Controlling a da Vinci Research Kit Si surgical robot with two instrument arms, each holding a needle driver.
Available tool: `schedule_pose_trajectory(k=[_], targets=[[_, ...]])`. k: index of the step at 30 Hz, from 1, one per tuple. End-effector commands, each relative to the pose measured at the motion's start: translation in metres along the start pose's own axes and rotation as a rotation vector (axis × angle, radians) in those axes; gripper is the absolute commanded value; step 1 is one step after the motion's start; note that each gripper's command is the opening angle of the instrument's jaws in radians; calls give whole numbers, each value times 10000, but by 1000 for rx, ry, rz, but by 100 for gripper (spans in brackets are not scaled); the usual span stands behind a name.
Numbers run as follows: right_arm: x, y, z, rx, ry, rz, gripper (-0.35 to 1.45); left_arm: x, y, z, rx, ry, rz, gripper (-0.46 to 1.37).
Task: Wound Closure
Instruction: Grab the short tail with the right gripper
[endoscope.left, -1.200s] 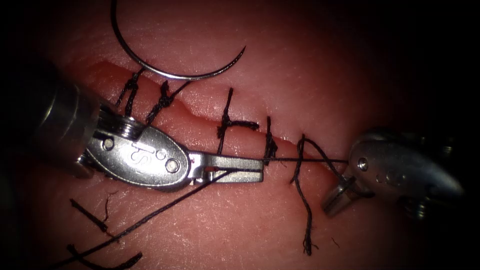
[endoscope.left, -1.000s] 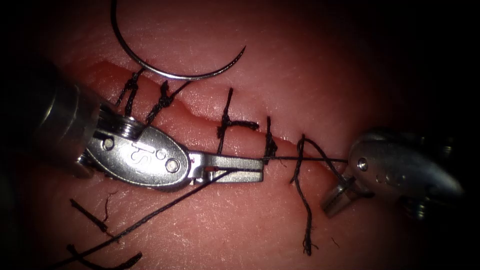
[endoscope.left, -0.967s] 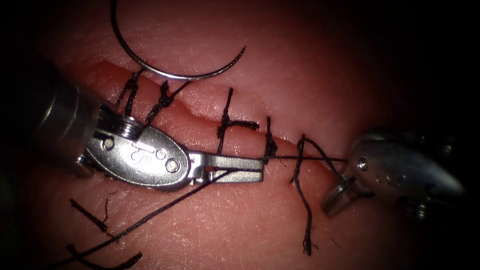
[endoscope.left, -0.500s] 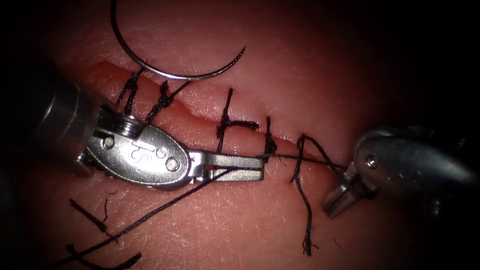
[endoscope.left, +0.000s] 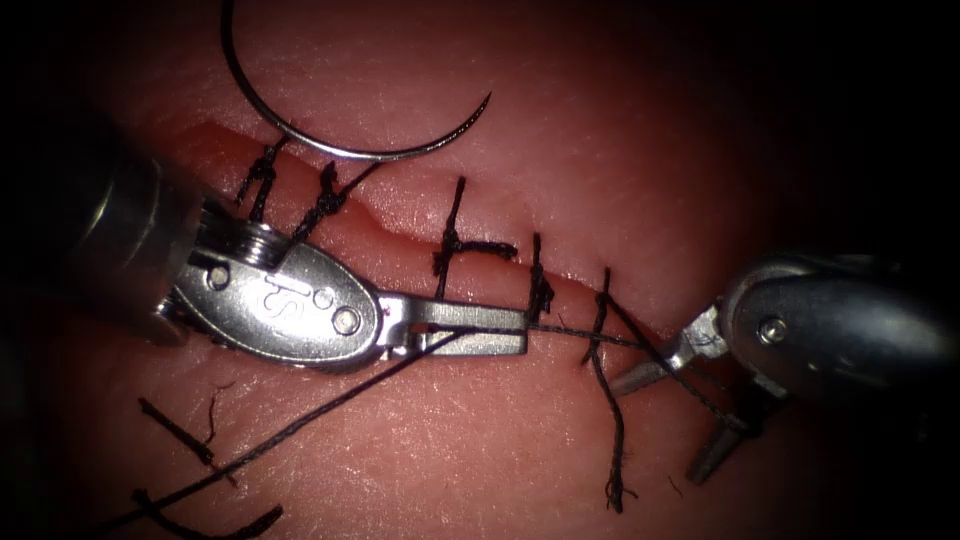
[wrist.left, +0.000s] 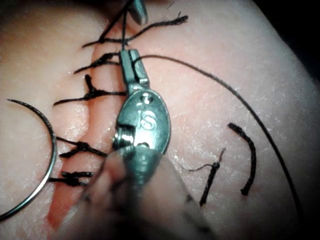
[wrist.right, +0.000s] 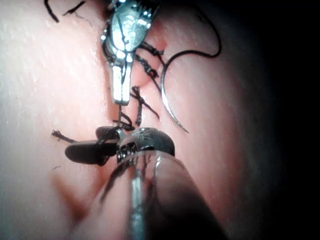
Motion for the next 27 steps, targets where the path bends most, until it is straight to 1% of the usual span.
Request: schedule_pose_trajectory(k=[1, 6, 11, 14, 19, 21, 27], targets=[[1, -1, 1, 4, -2, -7, 93, 0, -1, 1, -4, 0, -1, -35], [7, 0, 6, 2, -3, -22, 93, -1, -4, 2, -4, 0, -7, -35], [14, 6, 21, -7, -8, -66, 90, -1, -7, 4, -4, 0, -7, -35], [12, 5, 31, -10, -12, -73, 90, -1, -6, 4, -4, 0, -13, -35], [3, -4, 57, -17, -26, -103, 90, -1, -6, 3, -6, 1, -13, -35], [0, -6, 59, -17, -27, -107, 88, -1, -5, 3, -6, 1, -13, -35], [-4, -7, 53, -4, -44, -112, 84, -1, -3, 2, -8, 2, -13, -35]])
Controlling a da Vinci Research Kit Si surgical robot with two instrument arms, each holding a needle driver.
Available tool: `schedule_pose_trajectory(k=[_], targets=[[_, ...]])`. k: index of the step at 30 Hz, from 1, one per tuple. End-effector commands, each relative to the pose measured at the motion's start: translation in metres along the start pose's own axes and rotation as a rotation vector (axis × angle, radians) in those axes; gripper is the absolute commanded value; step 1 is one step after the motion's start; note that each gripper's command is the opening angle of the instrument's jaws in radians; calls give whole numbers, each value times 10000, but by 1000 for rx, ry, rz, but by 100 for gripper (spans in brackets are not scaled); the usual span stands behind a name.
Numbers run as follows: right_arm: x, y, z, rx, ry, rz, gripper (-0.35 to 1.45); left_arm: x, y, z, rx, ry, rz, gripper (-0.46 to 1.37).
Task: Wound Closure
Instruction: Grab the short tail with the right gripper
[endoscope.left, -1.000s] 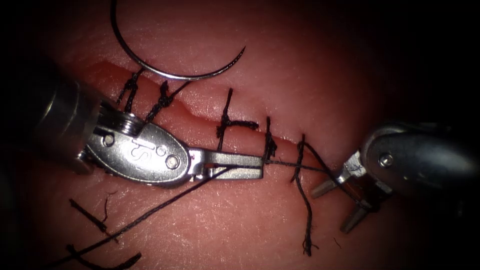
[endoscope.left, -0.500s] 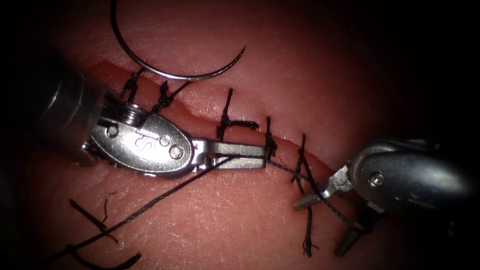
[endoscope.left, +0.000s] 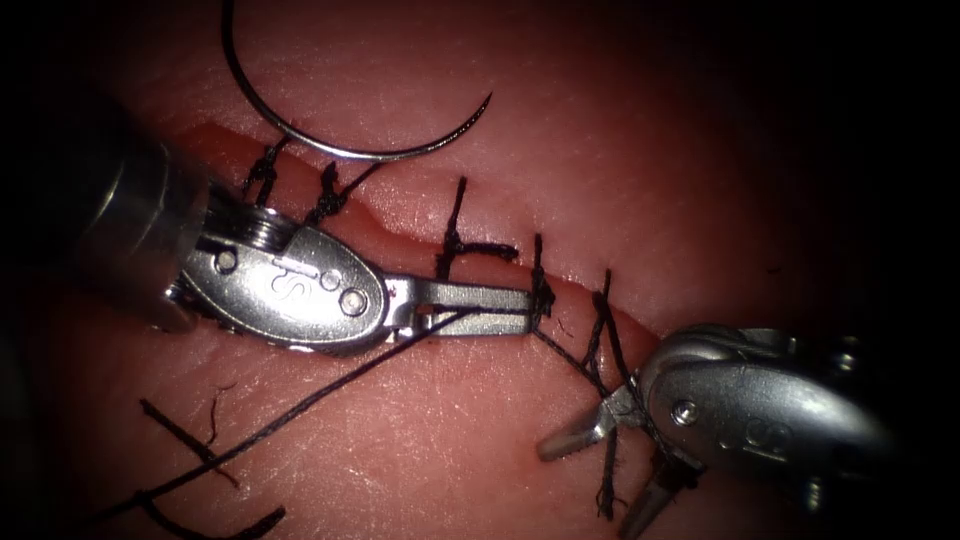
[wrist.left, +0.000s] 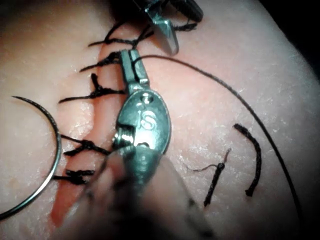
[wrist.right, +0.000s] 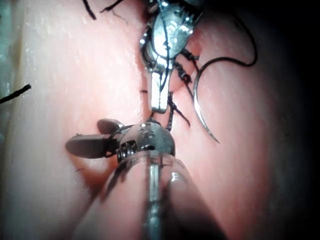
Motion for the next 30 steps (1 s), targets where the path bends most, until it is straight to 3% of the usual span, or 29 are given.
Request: schedule_pose_trajectory(k=[1, 8, 14, 15, 17, 19, 30], targets=[[-1, -1, -1, -1, -7, 0, 83, 0, 1, -1, -7, 1, -5, -35], [-8, 2, 0, 12, -42, -6, 71, 1, 2, -2, -9, 2, -5, -35], [-11, 4, 1, 20, -62, -28, 21, 1, 4, -2, -9, 2, -5, -35], [-12, 3, 2, 48, -83, -27, -2, 1, 4, -2, -9, 2, -5, -35], [-15, 2, 4, 79, -112, -25, -24, 1, 5, -3, -9, 2, -5, -35], [-17, 1, 4, 84, -111, -26, -35, 1, 5, -3, -9, 2, -5, -35], [-19, 5, 1, 111, -98, -26, -35, 0, 7, -7, -10, 2, -11, -35]])
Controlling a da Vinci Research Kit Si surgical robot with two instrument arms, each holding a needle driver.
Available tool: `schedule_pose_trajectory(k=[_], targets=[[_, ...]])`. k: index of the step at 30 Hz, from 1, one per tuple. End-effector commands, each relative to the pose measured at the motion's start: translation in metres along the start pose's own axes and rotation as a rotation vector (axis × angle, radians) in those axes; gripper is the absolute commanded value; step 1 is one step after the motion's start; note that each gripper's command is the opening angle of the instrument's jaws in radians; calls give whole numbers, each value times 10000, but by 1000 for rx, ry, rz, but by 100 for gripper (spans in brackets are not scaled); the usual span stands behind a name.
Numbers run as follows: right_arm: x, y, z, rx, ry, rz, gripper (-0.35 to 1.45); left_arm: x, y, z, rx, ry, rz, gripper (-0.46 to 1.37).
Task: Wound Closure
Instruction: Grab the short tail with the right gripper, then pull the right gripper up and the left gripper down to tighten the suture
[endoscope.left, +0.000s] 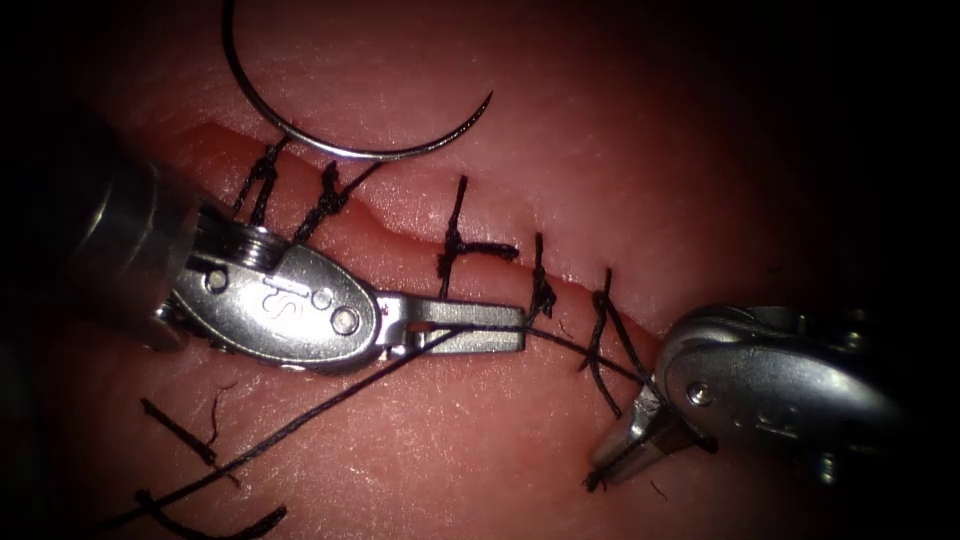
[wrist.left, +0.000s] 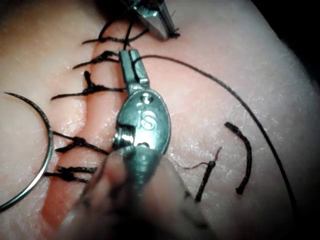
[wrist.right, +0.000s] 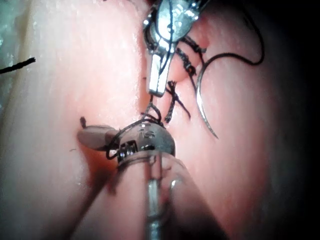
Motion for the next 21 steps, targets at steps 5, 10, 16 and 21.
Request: schedule_pose_trajectory(k=[5, 10, 16, 21], targets=[[-1, 4, -5, 1, 8, 3, -35, 0, 2, -2, -6, 1, 1, -35], [-1, 9, -13, -24, 32, 2, -35, -1, 5, -3, -8, 2, 2, -35], [-1, 15, -28, -72, 78, 50, -35, -3, 9, -5, -13, 5, -2, -35], [-3, 19, -40, -127, 125, 101, -35, -2, 13, -7, -15, 9, -8, -35]])
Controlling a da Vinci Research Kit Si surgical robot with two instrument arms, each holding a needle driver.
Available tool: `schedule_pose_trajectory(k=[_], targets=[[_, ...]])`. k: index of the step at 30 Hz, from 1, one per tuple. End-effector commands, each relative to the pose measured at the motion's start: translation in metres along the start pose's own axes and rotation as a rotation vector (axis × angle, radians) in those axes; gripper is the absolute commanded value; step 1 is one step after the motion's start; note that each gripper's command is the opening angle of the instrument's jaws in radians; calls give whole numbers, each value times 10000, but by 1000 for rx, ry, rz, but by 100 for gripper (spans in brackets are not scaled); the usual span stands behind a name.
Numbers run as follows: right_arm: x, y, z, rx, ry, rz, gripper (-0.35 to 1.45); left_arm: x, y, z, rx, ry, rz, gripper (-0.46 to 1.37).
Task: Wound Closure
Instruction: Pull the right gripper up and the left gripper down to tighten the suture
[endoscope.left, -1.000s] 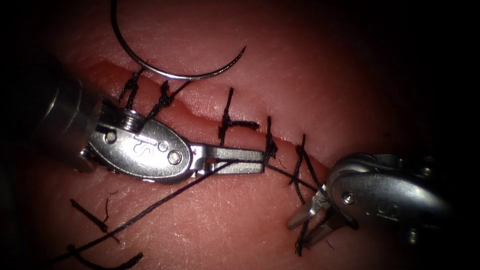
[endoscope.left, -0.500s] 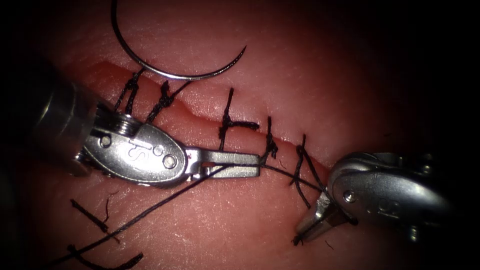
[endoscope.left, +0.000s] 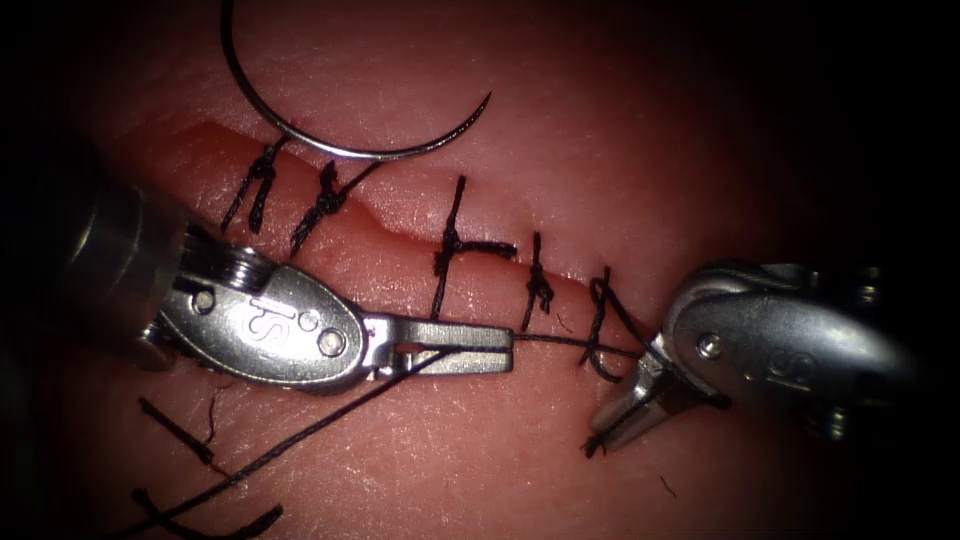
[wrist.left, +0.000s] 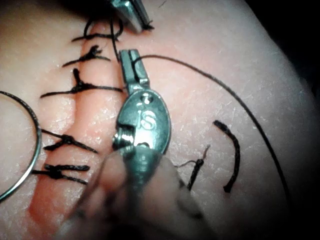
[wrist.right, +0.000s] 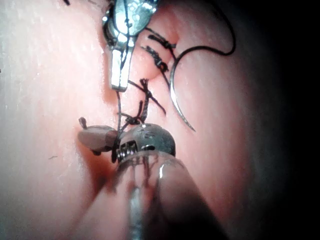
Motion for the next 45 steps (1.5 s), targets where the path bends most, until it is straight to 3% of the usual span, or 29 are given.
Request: schedule_pose_trajectory(k=[1, 14, 28, 40, 45], targets=[[-1, 1, -3, -32, 23, 28, -35, 0, 2, -1, -6, -1, 0, -35], [-16, 13, -39, -174, 192, 216, -35, 10, 32, -14, -41, -41, -5, -35], [-39, 19, -58, -278, 206, 347, -35, 48, 89, -17, -103, -64, -24, -35], [-51, 34, -60, -302, 199, 367, -35, 59, 116, -30, -115, -73, -35, -35], [-56, 38, -59, -317, 194, 373, -35, 65, 132, -36, -159, -61, -49, -35]])
